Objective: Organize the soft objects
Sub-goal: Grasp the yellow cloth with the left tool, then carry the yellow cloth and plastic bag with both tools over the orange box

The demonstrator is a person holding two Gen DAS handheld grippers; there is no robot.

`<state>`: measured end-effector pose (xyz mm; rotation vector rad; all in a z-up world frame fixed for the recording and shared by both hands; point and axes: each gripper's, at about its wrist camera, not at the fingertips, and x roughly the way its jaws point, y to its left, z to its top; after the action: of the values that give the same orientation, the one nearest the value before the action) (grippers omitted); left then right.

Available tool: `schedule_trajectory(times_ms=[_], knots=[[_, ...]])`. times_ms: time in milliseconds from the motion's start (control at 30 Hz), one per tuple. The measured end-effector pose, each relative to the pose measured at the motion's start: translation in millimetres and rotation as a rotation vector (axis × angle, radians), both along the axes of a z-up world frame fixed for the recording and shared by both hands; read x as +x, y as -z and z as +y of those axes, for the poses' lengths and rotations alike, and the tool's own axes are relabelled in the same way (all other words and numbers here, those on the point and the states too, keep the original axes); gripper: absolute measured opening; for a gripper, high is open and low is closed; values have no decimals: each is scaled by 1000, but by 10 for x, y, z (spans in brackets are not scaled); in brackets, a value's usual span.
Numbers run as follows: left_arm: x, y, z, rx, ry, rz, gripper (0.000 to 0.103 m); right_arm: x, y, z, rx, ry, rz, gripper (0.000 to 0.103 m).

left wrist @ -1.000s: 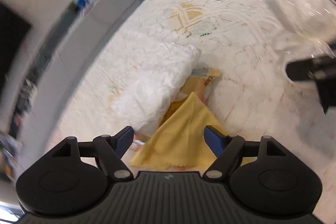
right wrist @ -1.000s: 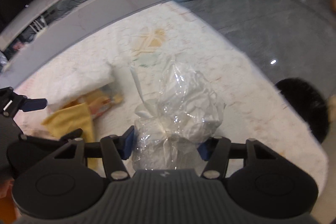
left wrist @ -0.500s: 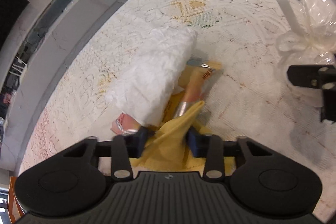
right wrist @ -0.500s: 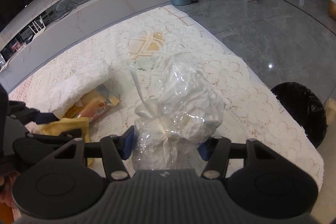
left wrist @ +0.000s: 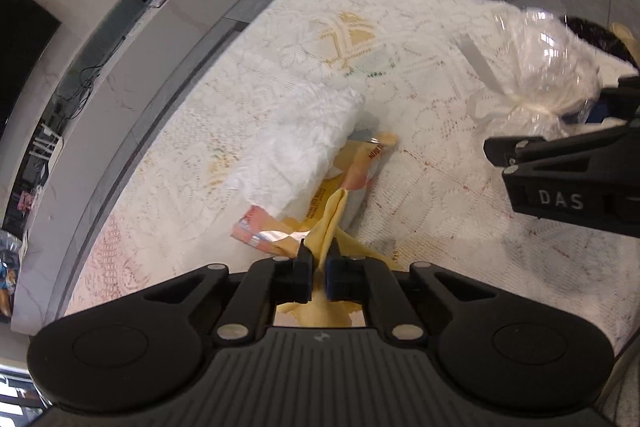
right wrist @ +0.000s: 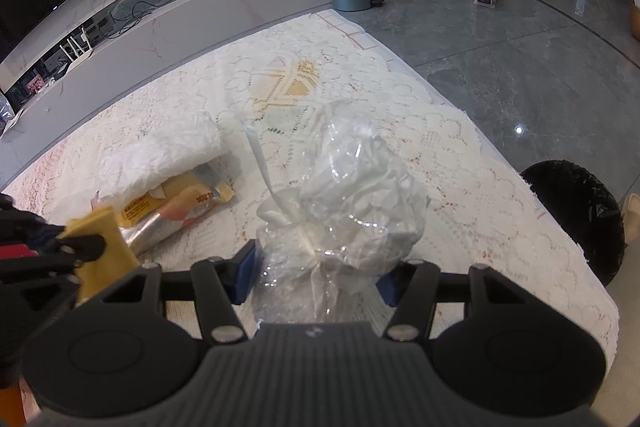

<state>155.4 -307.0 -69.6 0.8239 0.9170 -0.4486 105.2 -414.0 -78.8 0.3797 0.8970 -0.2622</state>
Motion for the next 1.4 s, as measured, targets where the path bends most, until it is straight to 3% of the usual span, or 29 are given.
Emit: schedule_trajectory(times_ms=[167,500,700,800,967,1133,1400], knots=[[13,-137,139,-61,-58,60,4,8,-25,56,-9,-17,-16,58],[-150,-640,494,-199,-70,30,4,-75,-78,191,2,-22,-60,57],[-298,-1065,806,-326,-101,2,4,-123,-166,342,-134,-87,-75,57],[-357,-1266,1014,-392,-120,5,4,-137,-193,323,-81,-96,-92,57],[-428,-1561,1489,-445,-164,-58,4,-216,-429,294,16,-108,-174,57],[-398,-1779,2128,-520,-283,-106,4,-286,-805,207,252,-78,-313,57],[-363,-1927,3193,-622,-502,-221,4,-199,-1602,741,352,-204,-474,57]])
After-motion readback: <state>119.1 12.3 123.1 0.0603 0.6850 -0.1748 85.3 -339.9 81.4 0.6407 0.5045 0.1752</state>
